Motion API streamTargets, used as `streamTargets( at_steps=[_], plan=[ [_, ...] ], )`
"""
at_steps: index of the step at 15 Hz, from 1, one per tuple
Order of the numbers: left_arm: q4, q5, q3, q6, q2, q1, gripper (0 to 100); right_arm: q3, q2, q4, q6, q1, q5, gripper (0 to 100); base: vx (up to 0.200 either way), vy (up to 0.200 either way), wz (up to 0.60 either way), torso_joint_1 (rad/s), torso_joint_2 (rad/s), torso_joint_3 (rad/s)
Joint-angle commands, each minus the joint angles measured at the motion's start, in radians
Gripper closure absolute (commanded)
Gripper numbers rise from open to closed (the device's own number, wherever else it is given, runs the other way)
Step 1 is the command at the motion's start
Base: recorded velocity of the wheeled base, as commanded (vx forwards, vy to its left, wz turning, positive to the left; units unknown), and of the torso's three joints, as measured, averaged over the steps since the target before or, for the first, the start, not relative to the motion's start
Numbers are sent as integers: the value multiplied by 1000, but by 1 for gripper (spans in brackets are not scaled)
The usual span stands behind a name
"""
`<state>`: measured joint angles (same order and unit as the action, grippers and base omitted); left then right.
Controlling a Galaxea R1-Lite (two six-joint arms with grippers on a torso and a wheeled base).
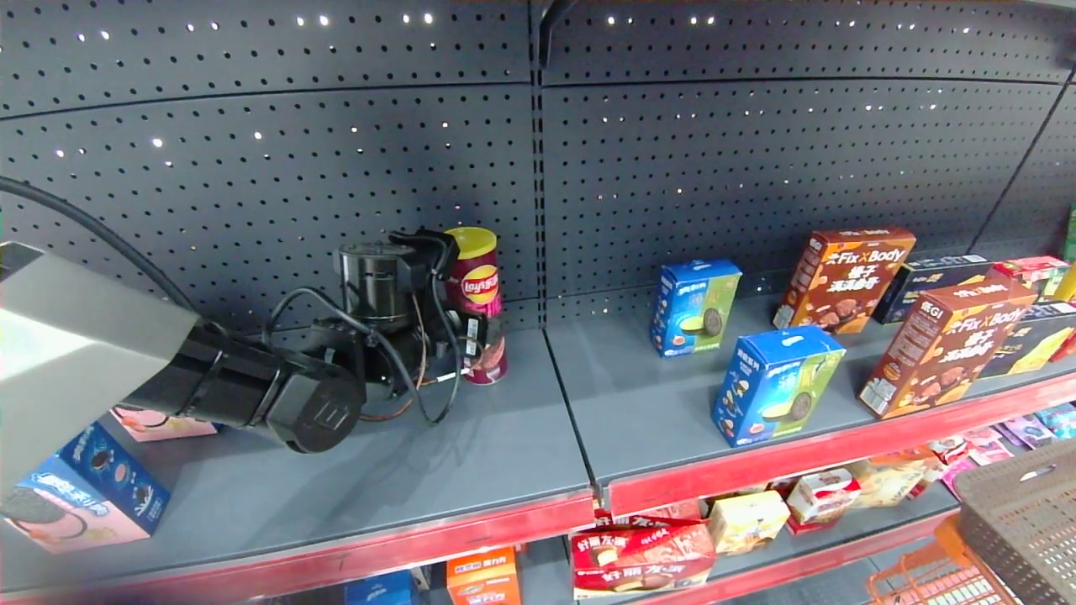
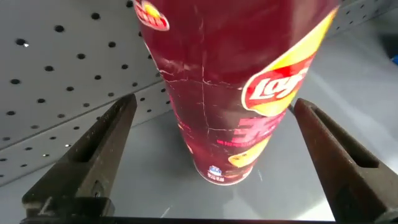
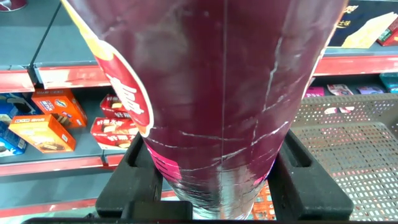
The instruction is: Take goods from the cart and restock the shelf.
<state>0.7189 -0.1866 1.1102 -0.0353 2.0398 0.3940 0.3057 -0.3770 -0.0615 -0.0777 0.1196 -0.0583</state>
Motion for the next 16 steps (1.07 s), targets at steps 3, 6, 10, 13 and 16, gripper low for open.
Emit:
streamTargets(
  at_steps=[3, 6, 10, 13, 16],
  plan=[
    [2, -2, 14, 2, 39, 0, 0, -2, -5, 0, -1, 0, 0, 100, 0, 0, 0, 0, 0, 0],
    [2, -39, 46, 11, 71, -1, 0, -2, -5, 0, -1, 0, 0, 100, 0, 0, 0, 0, 0, 0],
    [2, -42, 89, 28, 96, 2, 0, -7, -3, 0, -1, 0, 0, 100, 0, 0, 0, 0, 0, 0],
    [5, -42, 86, 29, 99, 2, 0, -8, -3, 0, -1, 0, 0, 100, 0, 0, 0, 0, 0, 0],
    [43, -42, 79, 26, 99, 3, 100, -10, -3, 0, -1, 0, 0, 100, 0, 0, 0, 0, 0, 0]
  ],
)
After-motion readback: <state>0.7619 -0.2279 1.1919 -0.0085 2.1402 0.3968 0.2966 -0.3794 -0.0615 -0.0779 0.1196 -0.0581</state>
